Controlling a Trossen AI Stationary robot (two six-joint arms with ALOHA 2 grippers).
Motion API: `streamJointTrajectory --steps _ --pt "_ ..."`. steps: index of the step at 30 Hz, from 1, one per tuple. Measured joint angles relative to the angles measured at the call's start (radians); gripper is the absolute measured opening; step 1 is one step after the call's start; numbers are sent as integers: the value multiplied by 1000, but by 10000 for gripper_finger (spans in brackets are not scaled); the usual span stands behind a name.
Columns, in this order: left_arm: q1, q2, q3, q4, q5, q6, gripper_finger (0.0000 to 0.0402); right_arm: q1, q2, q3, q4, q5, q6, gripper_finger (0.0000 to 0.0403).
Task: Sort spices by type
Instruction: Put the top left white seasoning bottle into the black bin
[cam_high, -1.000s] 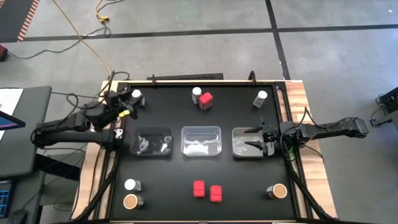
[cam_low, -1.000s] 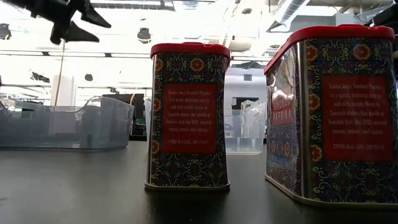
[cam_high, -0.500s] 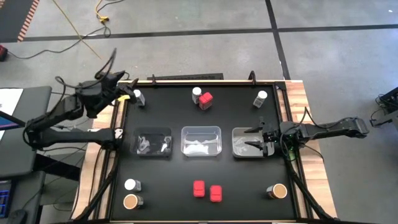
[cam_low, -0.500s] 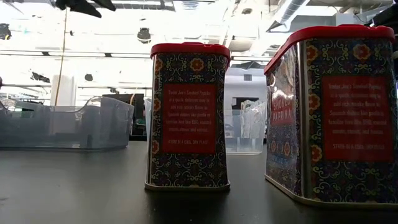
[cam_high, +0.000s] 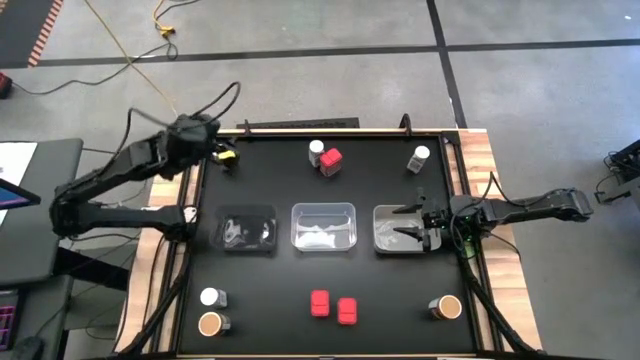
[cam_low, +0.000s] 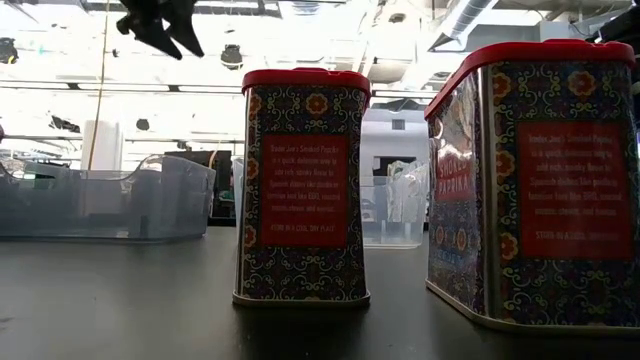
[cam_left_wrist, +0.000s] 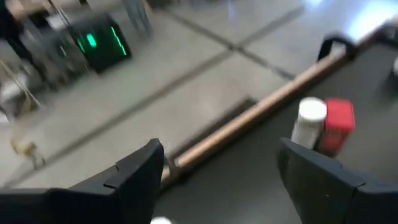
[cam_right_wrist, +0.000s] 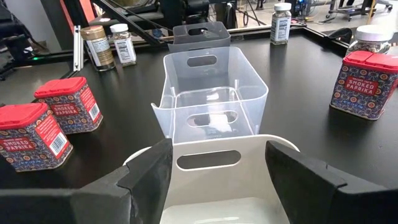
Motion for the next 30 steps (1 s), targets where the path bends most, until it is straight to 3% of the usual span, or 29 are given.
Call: streamJointTrajectory --steps 9,15,23,30 --pt "314 246 169 -278 440 205 275 0 0 0 0 0 0 286" --pt "326 349 174 -370 435 204 275 0 0 0 0 0 0 286" --pt "326 483 174 -359 416 256 279 0 0 0 0 0 0 286" --pt "326 602 174 -359 367 303 345 0 0 0 0 0 0 286"
